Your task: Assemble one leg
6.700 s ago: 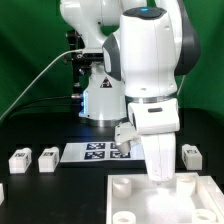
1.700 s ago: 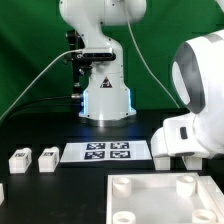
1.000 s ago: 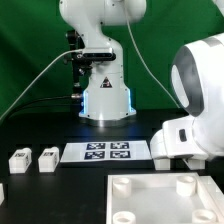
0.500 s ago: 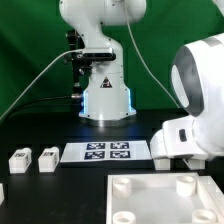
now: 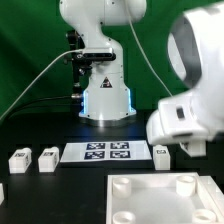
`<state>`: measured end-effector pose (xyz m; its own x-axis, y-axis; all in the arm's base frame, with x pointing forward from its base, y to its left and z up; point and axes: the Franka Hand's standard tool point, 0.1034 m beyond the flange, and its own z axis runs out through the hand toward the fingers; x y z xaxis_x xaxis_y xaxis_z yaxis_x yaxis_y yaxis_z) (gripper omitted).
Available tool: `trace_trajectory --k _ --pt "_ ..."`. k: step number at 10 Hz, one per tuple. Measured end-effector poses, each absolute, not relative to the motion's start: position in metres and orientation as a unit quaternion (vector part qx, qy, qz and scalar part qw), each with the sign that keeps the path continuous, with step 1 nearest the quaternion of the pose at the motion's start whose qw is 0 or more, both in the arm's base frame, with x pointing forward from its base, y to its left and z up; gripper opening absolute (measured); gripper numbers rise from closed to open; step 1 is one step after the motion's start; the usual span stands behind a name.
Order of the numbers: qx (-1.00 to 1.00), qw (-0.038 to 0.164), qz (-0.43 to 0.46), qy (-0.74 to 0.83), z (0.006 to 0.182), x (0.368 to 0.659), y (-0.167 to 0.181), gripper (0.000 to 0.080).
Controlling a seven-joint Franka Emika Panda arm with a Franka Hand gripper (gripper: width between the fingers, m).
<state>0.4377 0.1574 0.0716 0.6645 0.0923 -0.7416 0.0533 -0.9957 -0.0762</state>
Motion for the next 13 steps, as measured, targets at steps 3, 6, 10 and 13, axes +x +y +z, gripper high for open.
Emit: trace_trajectory --k 3,6,10,13 --pt "-0.966 0.036 0.249 -0.066 0.135 0.478 0.136 0.0291" --pt "-0.992 0.042 0.102 -0.068 0.126 0.490 0.134 0.0291" --pt "-0.983 0.052 -0.155 -0.077 0.145 0.593 0.098 0.0292" --pt "-0.951 0.044 -0.297 -0.073 0.142 0.591 0.092 0.0292"
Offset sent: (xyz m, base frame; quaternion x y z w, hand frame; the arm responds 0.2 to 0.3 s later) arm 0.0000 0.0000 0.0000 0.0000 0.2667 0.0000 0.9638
